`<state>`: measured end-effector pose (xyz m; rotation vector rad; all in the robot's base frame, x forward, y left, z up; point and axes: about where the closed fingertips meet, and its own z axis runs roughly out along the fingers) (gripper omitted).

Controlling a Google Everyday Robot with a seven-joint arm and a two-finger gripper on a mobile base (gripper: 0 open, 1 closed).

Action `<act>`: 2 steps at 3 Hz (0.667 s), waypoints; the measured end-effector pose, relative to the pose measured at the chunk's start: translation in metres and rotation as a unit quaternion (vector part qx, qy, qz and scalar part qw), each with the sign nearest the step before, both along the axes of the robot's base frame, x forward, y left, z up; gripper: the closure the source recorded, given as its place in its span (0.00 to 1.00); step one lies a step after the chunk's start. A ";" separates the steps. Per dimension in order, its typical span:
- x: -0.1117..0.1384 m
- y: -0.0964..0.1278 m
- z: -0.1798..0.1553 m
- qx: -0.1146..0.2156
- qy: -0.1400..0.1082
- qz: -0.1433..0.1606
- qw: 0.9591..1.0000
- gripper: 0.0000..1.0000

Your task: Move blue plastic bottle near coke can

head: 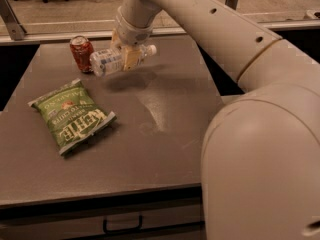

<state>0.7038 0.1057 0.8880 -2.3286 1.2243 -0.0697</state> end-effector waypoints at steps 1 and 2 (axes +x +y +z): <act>-0.001 0.017 -0.012 -0.006 0.008 0.017 1.000 0.36; -0.002 0.026 -0.022 -0.018 0.015 0.031 0.999 0.12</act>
Offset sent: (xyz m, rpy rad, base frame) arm -0.0029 0.0317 -0.0264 -0.0643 0.0392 0.0898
